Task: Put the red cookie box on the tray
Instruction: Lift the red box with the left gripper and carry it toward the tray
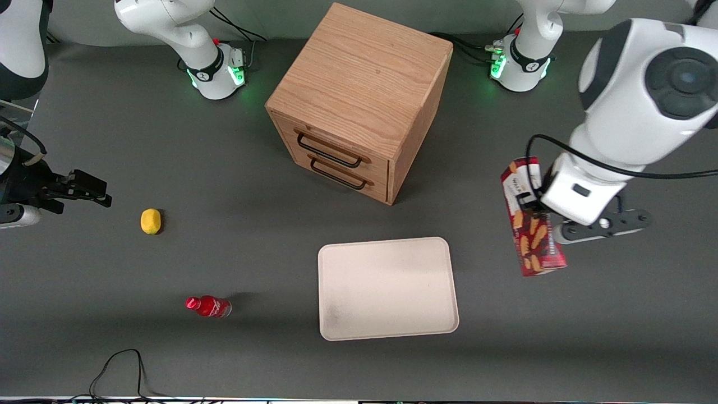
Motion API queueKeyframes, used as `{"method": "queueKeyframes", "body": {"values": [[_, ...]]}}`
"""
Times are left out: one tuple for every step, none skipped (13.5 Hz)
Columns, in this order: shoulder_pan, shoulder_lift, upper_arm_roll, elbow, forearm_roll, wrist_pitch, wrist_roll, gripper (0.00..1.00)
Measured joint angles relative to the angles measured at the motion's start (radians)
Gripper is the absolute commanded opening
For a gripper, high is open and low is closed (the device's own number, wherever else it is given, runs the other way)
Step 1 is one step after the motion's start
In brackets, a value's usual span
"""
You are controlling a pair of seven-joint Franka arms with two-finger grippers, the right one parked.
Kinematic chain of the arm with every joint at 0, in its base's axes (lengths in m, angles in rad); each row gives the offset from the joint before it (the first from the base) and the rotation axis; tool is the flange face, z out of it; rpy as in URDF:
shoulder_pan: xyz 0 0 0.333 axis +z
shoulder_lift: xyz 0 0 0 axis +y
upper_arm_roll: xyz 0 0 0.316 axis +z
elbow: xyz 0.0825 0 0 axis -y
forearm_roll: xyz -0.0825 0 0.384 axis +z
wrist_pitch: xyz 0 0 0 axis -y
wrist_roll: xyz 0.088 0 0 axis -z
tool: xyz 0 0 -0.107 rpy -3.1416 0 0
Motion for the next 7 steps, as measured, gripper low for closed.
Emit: {"method": "queueKeyframes", "body": {"values": [[-0.031, 0.019, 0.0, 0.025, 0.0, 0.001, -0.033, 0.0], [-0.061, 0.041, 0.0, 0.054, 0.0, 0.002, -0.069, 0.0], [-0.088, 0.065, 0.0, 0.083, 0.001, 0.004, -0.104, 0.0], [-0.112, 0.088, 0.0, 0.111, 0.002, 0.004, -0.136, 0.0], [-0.125, 0.107, 0.0, 0.131, 0.002, 0.005, -0.154, 0.0], [-0.131, 0.124, 0.0, 0.146, 0.003, 0.007, -0.163, 0.0], [-0.131, 0.139, 0.003, 0.151, 0.003, 0.02, -0.164, 0.0]]}}
